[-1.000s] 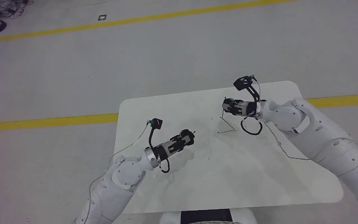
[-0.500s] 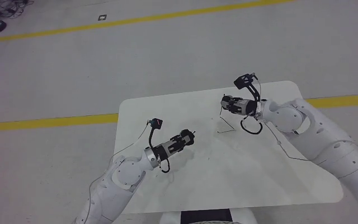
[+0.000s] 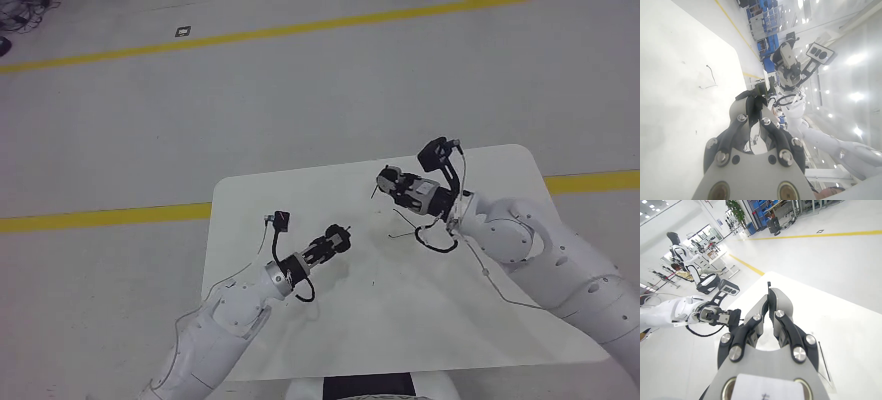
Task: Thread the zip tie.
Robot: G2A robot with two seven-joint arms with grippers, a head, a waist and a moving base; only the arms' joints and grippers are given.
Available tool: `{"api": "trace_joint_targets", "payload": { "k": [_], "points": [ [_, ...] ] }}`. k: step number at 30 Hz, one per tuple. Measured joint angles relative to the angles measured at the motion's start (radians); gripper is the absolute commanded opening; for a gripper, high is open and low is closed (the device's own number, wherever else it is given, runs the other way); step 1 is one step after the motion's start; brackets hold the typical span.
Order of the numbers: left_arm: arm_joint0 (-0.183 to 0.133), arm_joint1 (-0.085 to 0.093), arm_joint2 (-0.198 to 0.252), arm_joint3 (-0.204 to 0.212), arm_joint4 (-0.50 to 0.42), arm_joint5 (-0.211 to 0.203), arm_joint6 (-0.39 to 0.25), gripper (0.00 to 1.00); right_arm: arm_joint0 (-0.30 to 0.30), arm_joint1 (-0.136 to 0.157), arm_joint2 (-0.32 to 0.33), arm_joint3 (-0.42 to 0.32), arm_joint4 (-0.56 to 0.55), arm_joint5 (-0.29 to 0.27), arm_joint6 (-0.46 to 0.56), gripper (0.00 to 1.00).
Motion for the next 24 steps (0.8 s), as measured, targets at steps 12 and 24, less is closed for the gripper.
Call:
{"api": "trace_joint_targets", "payload": {
  "k": [12, 24],
  "points": [
    [-0.026, -0.013, 0.03, 0.012, 0.01, -0.004, 0.036, 0.0, 0.002, -0.014, -0.027, -0.007, 0.01, 0.0, 0.052, 0.0],
    [-0.026, -0.024, 0.04, 0.018, -0.065, 0.024, 0.073, 0.0, -0.019, -0.031, -0.038, -0.04, -0.12, 0.015, -0.015, 0.0]
  ]
}}
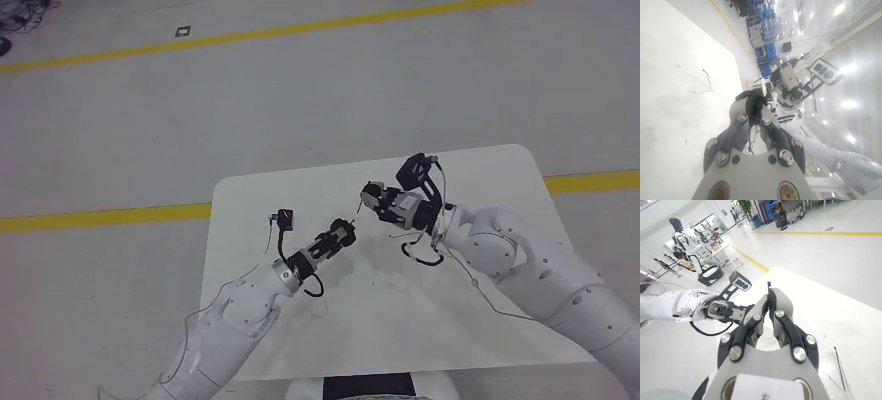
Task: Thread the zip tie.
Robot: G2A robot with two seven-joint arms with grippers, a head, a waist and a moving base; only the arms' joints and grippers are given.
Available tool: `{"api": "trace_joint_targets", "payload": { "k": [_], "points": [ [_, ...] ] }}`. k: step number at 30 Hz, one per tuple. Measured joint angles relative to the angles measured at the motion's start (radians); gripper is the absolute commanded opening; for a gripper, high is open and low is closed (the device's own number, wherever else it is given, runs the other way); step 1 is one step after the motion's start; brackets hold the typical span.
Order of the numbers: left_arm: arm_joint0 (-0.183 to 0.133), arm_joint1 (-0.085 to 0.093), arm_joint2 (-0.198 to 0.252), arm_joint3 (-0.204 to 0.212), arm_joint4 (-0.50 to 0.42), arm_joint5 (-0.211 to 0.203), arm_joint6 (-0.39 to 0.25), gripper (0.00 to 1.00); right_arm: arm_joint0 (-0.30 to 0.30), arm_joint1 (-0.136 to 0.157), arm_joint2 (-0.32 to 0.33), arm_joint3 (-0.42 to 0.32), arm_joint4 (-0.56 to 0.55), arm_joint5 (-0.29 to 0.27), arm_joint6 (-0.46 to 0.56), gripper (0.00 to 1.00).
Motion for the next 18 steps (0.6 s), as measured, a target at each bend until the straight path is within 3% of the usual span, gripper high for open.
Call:
{"api": "trace_joint_targets", "payload": {
  "k": [8, 18],
  "points": [
    [0.01, -0.002, -0.015, 0.021, -0.05, -0.017, -0.009, 0.0, -0.021, -0.016, 0.01, 0.005, -0.052, -0.015, -0.088, 0.0],
    [0.01, -0.002, -0.015, 0.022, -0.05, -0.018, -0.01, 0.0, -0.028, -0.019, 0.007, -0.006, -0.071, -0.015, -0.084, 0.0]
  ]
}}
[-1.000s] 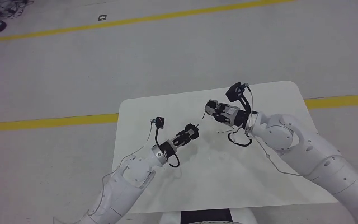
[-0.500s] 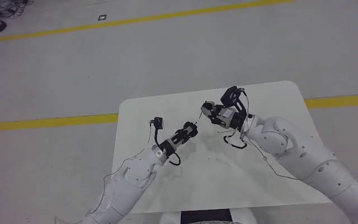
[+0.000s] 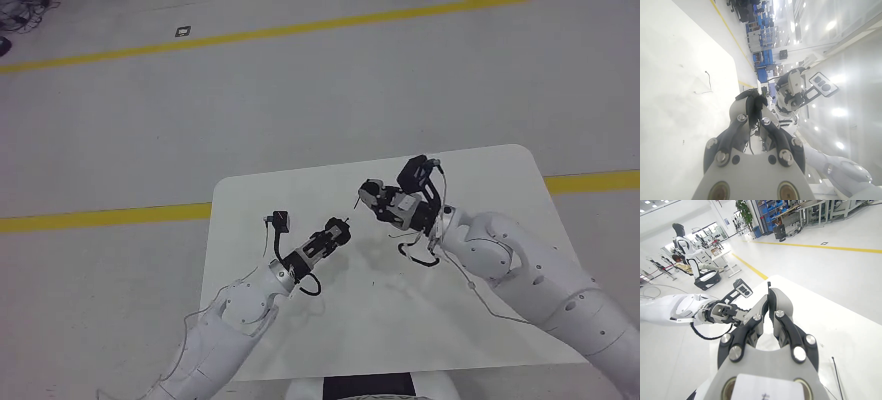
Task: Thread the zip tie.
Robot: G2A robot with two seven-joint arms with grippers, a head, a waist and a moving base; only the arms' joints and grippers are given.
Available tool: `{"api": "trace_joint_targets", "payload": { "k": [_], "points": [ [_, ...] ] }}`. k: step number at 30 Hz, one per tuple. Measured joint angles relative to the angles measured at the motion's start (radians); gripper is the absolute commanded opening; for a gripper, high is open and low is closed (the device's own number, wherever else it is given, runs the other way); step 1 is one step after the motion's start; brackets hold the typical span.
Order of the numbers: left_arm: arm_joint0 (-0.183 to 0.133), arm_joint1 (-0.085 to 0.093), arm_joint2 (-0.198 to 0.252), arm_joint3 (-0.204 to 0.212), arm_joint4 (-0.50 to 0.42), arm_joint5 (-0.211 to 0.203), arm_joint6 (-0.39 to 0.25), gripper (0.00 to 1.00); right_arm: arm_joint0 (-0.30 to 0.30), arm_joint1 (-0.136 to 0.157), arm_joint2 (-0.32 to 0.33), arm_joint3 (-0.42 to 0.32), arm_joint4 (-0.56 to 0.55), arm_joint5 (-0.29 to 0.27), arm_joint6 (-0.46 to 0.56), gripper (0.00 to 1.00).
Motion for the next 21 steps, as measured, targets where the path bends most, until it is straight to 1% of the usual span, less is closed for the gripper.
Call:
{"api": "trace_joint_targets", "payload": {
  "k": [4, 7, 21],
  "points": [
    [0.0, 0.0, 0.0, 0.0, 0.0, 0.0, 0.0, 0.0, -0.004, -0.006, -0.007, -0.008, -0.028, 0.0, 0.004, 0.0],
    [0.0, 0.0, 0.0, 0.0, 0.0, 0.0, 0.0, 0.0, -0.003, -0.011, -0.013, 0.0, -0.037, 0.0, 0.003, 0.0],
    [0.0, 0.0, 0.0, 0.0, 0.0, 0.0, 0.0, 0.0, 0.009, -0.031, -0.028, 0.027, -0.05, 0.0, 0.006, 0.0]
  ]
}}
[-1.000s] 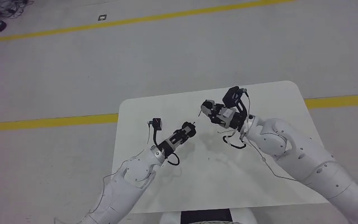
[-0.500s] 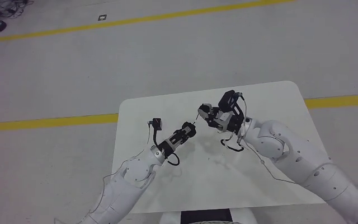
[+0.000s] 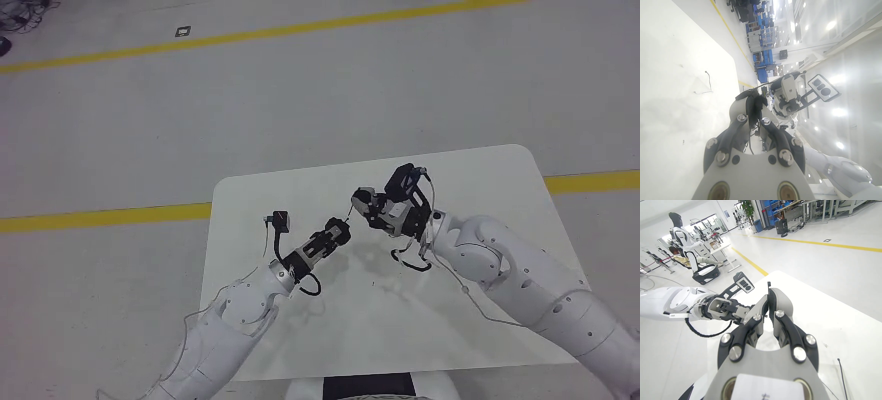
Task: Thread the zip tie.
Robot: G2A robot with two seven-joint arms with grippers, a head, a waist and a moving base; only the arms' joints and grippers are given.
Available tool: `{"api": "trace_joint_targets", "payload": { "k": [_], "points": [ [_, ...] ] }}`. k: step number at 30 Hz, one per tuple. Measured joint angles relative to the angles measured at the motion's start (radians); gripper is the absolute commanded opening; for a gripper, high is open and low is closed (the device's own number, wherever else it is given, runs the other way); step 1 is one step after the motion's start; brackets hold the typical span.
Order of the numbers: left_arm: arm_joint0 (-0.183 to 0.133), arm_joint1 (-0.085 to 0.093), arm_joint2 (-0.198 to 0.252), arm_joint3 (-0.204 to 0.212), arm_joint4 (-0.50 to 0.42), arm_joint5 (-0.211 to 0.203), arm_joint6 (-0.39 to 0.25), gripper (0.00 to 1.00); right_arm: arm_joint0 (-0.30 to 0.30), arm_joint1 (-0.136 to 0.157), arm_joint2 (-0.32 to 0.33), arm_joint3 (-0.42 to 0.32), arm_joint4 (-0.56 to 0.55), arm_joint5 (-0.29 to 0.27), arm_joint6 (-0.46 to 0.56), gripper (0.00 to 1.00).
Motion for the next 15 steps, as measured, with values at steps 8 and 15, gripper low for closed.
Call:
{"api": "trace_joint_targets", "payload": {
  "k": [8, 15],
  "points": [
    [0.0, 0.0, 0.0, 0.0, 0.0, 0.0, 0.0, 0.0, 0.005, -0.005, -0.002, -0.003, -0.004, 0.0, 0.01, 0.0],
    [0.0, 0.0, 0.0, 0.0, 0.0, 0.0, 0.0, 0.0, 0.01, -0.008, -0.003, 0.001, -0.003, 0.0, 0.025, 0.0]
  ]
}}
